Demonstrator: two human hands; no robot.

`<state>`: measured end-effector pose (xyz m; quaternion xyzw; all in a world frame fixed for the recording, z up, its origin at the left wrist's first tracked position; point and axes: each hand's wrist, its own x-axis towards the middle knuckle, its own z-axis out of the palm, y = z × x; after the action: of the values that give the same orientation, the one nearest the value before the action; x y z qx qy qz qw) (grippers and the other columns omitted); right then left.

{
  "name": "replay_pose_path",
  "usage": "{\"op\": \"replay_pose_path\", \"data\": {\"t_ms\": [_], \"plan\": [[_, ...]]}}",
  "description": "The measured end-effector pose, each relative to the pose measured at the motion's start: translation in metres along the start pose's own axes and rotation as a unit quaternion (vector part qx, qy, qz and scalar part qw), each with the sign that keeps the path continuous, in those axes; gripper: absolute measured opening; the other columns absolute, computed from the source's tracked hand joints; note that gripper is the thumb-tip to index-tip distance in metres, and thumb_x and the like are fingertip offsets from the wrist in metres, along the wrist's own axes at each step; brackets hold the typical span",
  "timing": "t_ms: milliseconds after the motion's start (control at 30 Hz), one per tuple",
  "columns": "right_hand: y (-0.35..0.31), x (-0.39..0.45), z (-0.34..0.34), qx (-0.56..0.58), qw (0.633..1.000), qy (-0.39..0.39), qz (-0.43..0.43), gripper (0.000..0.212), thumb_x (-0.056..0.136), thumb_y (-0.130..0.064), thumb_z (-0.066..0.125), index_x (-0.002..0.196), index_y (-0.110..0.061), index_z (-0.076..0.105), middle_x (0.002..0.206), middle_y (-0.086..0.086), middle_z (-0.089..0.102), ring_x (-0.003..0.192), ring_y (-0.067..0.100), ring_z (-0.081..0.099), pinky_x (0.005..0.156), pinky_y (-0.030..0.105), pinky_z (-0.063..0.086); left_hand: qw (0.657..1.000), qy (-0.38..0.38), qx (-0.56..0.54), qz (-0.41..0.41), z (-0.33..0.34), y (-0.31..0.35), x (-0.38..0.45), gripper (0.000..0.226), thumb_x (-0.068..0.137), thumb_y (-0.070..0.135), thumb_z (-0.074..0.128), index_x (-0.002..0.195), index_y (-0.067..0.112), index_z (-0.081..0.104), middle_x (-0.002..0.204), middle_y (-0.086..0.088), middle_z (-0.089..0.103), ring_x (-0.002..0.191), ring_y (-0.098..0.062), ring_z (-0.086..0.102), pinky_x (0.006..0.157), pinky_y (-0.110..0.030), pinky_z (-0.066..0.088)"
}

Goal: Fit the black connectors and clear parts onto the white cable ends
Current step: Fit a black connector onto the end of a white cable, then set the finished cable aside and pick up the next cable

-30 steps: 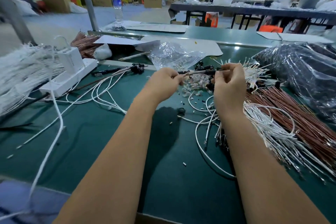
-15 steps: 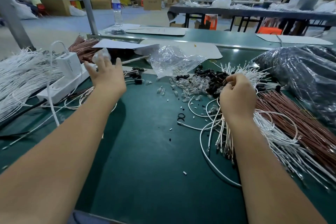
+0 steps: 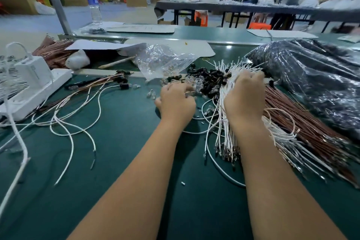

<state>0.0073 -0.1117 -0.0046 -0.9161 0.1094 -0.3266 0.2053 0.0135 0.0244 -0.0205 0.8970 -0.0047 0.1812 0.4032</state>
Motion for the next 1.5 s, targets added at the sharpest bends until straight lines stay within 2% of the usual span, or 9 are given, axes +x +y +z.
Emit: {"op": "replay_pose_path", "data": {"t_ms": [200,300,467,667,767,900,1133,1300,1500], "plan": [[0.000,-0.003,0.007,-0.118,0.988,-0.101,0.004,0.006,0.089,-0.012,0.058,0.091,-0.007,0.056,0.093,0.010,0.060,0.081,0.025,0.051,0.063,0.033,0.040,0.998,0.026,-0.027,0.046,-0.012,-0.005,-0.001,0.029,0.086,0.008,0.050,0.091,0.027,0.072,0.077,0.019,0.054,0.111,-0.029,0.050,0.097,-0.043,0.038],[-0.002,-0.002,0.009,-0.133,0.984,-0.113,0.019,0.026,0.087,-0.005,0.055,0.112,-0.001,0.051,0.102,0.014,0.061,0.092,0.030,0.056,0.065,0.035,0.040,0.997,0.007,-0.080,0.006,-0.017,-0.007,-0.002,0.033,0.085,0.003,0.045,0.086,0.023,0.071,0.059,0.003,0.056,0.065,-0.030,0.050,0.091,-0.056,0.046],[0.000,-0.003,0.001,-0.119,0.984,-0.127,0.025,0.014,0.082,0.005,0.050,0.075,-0.007,0.048,0.078,0.009,0.059,0.065,0.023,0.051,0.048,0.027,0.031,0.992,-0.011,-0.123,-0.011,-0.019,-0.010,-0.002,0.033,0.086,0.005,0.043,0.088,0.023,0.070,0.076,-0.010,0.072,0.043,-0.013,0.036,0.056,-0.031,0.040],[-0.001,-0.001,-0.006,-0.043,0.999,-0.017,0.029,0.024,0.087,0.000,0.044,0.110,-0.003,0.049,0.090,0.010,0.059,0.074,0.028,0.053,0.052,0.026,0.032,0.992,-0.012,-0.118,0.041,-0.013,-0.013,0.000,0.028,0.091,0.006,0.046,0.103,0.021,0.067,0.097,-0.006,0.072,0.047,-0.018,0.043,0.052,-0.026,0.039],[-0.008,-0.001,-0.003,0.038,0.997,0.040,-0.051,0.013,0.094,0.000,0.040,0.102,-0.005,0.049,0.069,-0.002,0.047,0.055,0.015,0.041,0.045,0.024,0.021,0.988,0.040,-0.091,0.120,-0.012,-0.011,0.000,0.043,0.095,0.006,0.043,0.133,0.023,0.053,0.131,0.001,0.059,0.101,-0.030,0.058,0.089,-0.042,0.048],[-0.027,-0.012,-0.001,0.135,0.972,-0.020,-0.192,0.007,0.099,-0.008,0.040,0.096,-0.014,0.042,0.072,-0.001,0.054,0.054,0.015,0.045,0.051,0.028,0.032,0.965,0.116,-0.004,0.235,-0.010,0.005,-0.011,0.061,0.087,0.006,0.035,0.143,0.031,0.040,0.148,0.007,0.042,0.140,-0.017,0.030,0.115,-0.037,0.020],[-0.025,-0.012,0.002,0.092,0.975,0.032,-0.199,0.014,0.091,0.002,0.047,0.091,-0.012,0.052,0.073,0.000,0.052,0.055,0.016,0.040,0.045,0.026,0.027,0.963,0.163,0.120,0.178,-0.015,-0.007,-0.002,0.032,0.092,0.015,0.040,0.110,0.027,0.064,0.108,0.010,0.067,0.117,-0.016,0.046,0.101,-0.038,0.010],[-0.011,-0.002,-0.005,0.063,0.987,0.135,-0.067,0.014,0.090,0.004,0.047,0.091,-0.008,0.055,0.075,0.001,0.052,0.064,0.018,0.048,0.049,0.022,0.028,0.979,0.096,0.089,0.154,-0.022,-0.019,0.003,0.030,0.095,0.011,0.043,0.113,0.014,0.066,0.105,-0.006,0.069,0.099,-0.027,0.059,0.092,-0.039,0.040],[-0.016,-0.005,-0.007,-0.039,0.979,0.079,-0.184,0.036,0.080,0.004,0.049,0.112,-0.010,0.060,0.109,0.006,0.061,0.103,0.022,0.053,0.096,0.033,0.029,0.980,0.066,0.041,0.180,-0.020,-0.019,0.004,0.027,0.097,0.010,0.046,0.112,0.012,0.069,0.109,-0.008,0.068,0.102,-0.027,0.059,0.086,-0.040,0.047]]}}
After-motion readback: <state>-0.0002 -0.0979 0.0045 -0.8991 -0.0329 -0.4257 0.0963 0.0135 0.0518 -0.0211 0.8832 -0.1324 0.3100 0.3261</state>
